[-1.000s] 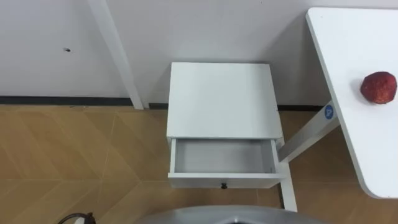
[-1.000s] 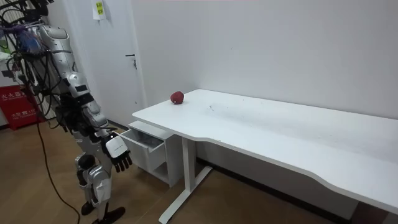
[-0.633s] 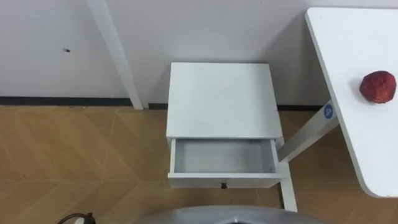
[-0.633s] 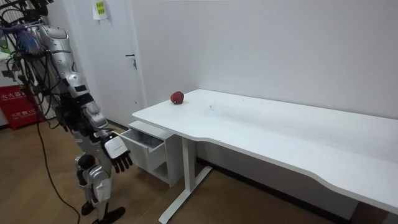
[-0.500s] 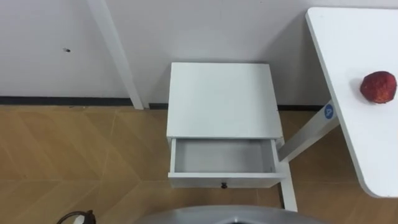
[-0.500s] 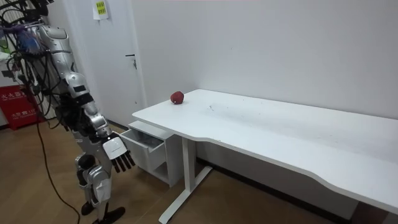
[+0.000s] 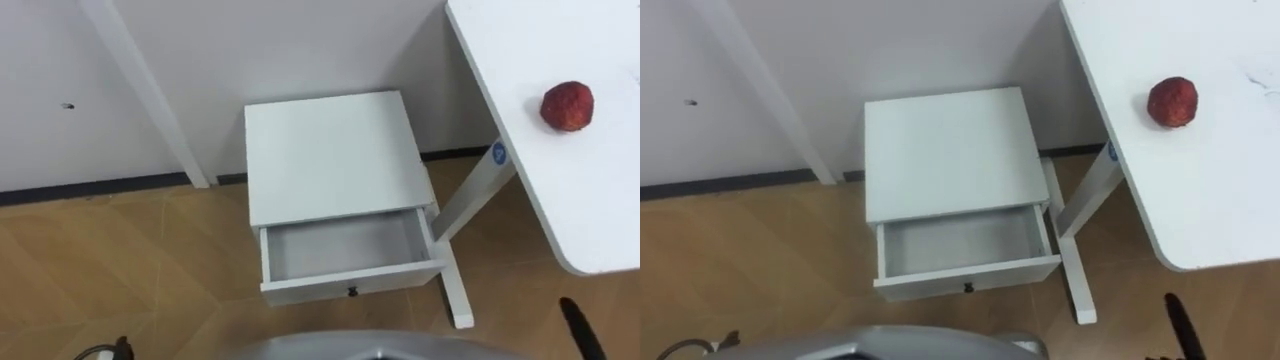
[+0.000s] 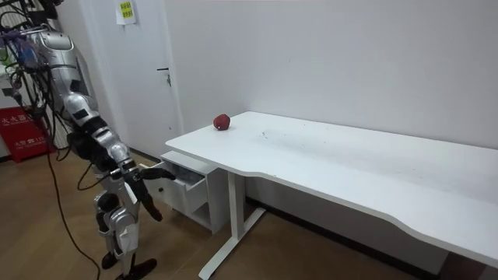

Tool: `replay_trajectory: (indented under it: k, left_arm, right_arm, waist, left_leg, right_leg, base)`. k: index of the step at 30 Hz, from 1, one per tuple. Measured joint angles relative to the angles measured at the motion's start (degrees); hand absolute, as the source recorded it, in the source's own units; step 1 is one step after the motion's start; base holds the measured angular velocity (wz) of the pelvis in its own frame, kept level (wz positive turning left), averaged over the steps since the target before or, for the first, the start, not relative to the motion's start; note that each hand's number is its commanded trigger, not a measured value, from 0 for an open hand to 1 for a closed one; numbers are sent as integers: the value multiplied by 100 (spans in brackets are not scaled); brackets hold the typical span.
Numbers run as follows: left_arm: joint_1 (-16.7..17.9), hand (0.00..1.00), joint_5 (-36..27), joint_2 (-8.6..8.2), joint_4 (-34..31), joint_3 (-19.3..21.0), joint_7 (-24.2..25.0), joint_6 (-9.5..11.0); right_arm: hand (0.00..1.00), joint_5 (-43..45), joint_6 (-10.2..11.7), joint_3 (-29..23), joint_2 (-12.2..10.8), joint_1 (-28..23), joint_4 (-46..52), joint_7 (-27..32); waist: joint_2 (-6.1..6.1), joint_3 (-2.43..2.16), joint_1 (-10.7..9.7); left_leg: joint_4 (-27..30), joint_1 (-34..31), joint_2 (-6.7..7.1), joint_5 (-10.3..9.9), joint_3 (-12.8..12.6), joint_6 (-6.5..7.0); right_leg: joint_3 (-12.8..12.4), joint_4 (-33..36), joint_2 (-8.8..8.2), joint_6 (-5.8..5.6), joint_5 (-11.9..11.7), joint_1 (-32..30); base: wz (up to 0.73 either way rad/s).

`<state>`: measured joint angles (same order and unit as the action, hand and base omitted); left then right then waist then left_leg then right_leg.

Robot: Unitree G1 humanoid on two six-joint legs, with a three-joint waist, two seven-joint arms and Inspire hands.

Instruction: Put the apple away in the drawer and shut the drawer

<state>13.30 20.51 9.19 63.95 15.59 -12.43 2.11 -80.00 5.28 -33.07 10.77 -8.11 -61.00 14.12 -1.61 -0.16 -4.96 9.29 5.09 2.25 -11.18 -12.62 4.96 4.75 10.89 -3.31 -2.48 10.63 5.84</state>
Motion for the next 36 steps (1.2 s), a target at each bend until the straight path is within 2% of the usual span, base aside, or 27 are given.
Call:
replay_trajectory:
  k: [4,6,8,12,17,20,22,25,28,32,36]
  left_arm:
    - [14,0,-28,88,-108,7,0,23]
    - [19,0,-29,97,-109,26,-43,37]
    - [32,0,-30,92,-109,25,-64,38]
    - [26,0,0,92,-172,24,-91,38]
    - [39,0,-1,104,-264,24,-89,49]
    - [88,0,-7,105,-431,25,-86,133]
    - [106,0,-18,104,-507,5,-77,215]
    - [137,0,-26,93,-591,-8,-67,251]
    - [168,0,-13,93,-579,-69,-71,255]
    - [177,0,42,93,-570,-94,-70,255]
    - [193,0,32,95,-570,-233,-61,253]
  right_arm:
    - [0,-225,298,-29,2,3,557,206]
    - [0,-230,348,-100,8,53,642,287]
    - [0,-224,355,-251,8,74,876,475]
    - [0,-262,548,-478,12,147,1371,960]
    - [0,39,786,-487,32,147,2624,1754]
    - [0,565,909,-643,87,236,3499,2340]
    - [0,1177,1067,-632,229,245,4085,2723]
    - [0,2177,1164,-562,386,286,4532,3032]
    - [0,3066,1159,-403,591,338,4741,3326]
    - [0,4120,1159,-287,696,354,4896,3506]
    - [0,5073,1130,185,977,487,4813,3440]
  waist:
    - [-82,-17,-3]
    - [-134,-20,7]
    - [-139,-8,9]
    - [-153,-4,-21]
    - [-118,1,-106]
    - [-104,-2,-111]
    - [-111,1,-111]
    - [-132,8,-96]
    - [-137,17,-80]
    - [-155,31,64]
    - [-171,41,108]
  left_leg:
    - [43,-121,-11,2,1,0]
    - [44,-133,-14,1,10,-1]
    - [39,-128,-13,1,8,-1]
    - [30,-150,-14,1,10,-1]
    - [39,-224,-17,-2,6,-6]
    - [70,-347,-19,2,4,-8]
    - [67,-346,-19,2,31,-8]
    - [56,-337,-20,3,46,-11]
    - [39,-340,-20,3,39,-11]
    - [21,-338,-31,0,21,-18]
    - [24,-323,-32,4,21,-23]
  right_leg:
    - [3,-8,9,11,-7,-85]
    - [6,-10,12,12,-8,-85]
    - [2,-11,12,12,-8,-87]
    - [2,-15,18,12,-7,-111]
    - [9,3,21,12,-8,-193]
    - [4,15,23,15,-10,-272]
    - [4,-1,29,15,-10,-260]
    - [16,-15,30,15,-10,-261]
    - [11,-15,30,15,-10,-285]
    - [12,-21,42,15,-10,-301]
    - [0,-34,43,15,-10,-290]
  base:
    - [0]
    - [2]
    - [0]
    - [0]
    - [0]
    - [0]
    - [5]
    - [1]
    - [0]
    - [-3]
    - [0]
